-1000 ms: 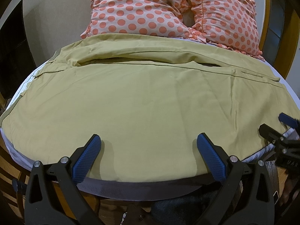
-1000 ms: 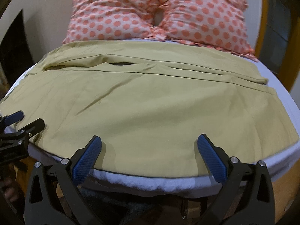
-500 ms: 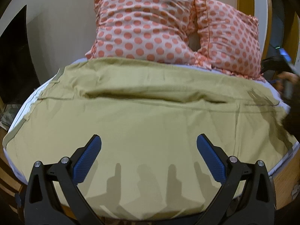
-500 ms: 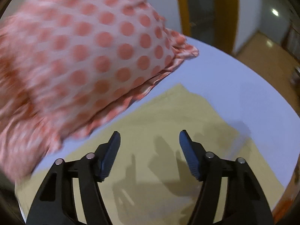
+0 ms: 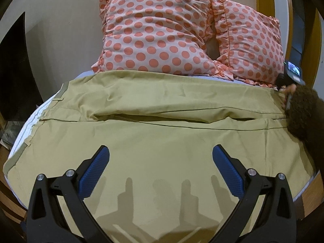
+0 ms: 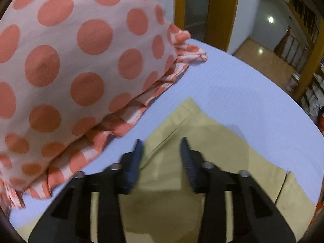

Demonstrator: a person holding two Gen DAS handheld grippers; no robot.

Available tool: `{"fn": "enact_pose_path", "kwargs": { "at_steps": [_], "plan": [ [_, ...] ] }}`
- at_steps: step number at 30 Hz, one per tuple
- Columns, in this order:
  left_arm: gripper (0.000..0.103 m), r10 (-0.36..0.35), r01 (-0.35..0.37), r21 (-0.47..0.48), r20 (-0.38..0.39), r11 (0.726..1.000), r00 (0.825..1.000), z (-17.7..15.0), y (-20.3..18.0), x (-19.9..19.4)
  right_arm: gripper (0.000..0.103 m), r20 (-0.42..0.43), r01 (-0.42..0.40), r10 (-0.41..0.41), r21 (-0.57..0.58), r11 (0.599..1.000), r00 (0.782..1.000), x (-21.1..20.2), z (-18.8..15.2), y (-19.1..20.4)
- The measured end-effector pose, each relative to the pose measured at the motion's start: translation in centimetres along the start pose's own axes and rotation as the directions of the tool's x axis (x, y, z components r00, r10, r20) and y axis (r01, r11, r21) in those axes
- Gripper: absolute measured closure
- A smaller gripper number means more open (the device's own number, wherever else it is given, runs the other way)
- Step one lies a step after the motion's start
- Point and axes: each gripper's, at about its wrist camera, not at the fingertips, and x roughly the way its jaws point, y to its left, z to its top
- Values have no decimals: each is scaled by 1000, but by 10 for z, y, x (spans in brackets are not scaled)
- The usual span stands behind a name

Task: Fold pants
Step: 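Reach the right tool to the pants leg hem and close on it, then lift the hem with the right tool while the left tool grasps the pants edge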

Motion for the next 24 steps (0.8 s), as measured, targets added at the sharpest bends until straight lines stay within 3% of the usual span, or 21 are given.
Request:
{"fn": "enact_pose_path", "kwargs": {
  "at_steps": [6,9,10,12,13,16,17,18,20,22,24],
  "plan": [
    [2,-13,12,-55,-10,998,1000,-3,8,-6,99,15,-133,132,51,990,991,14,7,-31],
    [2,9,-7,-78,17,997,1000,-4,15,-18,99,30,-303,303,184,935,953,13,11,-49],
    [2,12,-9,-87,28,996,1000,-4,19,-22,99,51,-355,352,207,912,935,8,11,-59],
    [2,-5,10,-113,50,994,999,-3,26,-29,99,113,-508,496,244,826,861,-15,5,-90],
    [2,-24,31,-126,58,992,998,-2,29,-31,99,127,-540,526,245,805,841,-25,3,-93],
    [2,-75,85,-155,72,984,995,2,36,-34,99,186,-678,652,213,703,735,-74,-30,-150],
    [2,-97,109,-163,78,981,992,4,39,-34,99,198,-706,677,211,676,708,-91,-48,-168],
    [2,-114,126,-169,82,978,990,5,41,-34,99,201,-715,686,209,668,699,-114,-67,-173],
    [2,-141,156,-180,91,971,986,9,45,-34,99,172,-709,689,225,668,704,-127,-108,-210],
    [2,-169,186,-192,102,964,980,13,49,-32,99,119,-690,686,261,676,717,-126,-129,-223],
    [2,-202,221,-205,107,954,973,16,52,-28,98,42,-672,697,313,672,716,-116,-146,-232]
  ]
}}
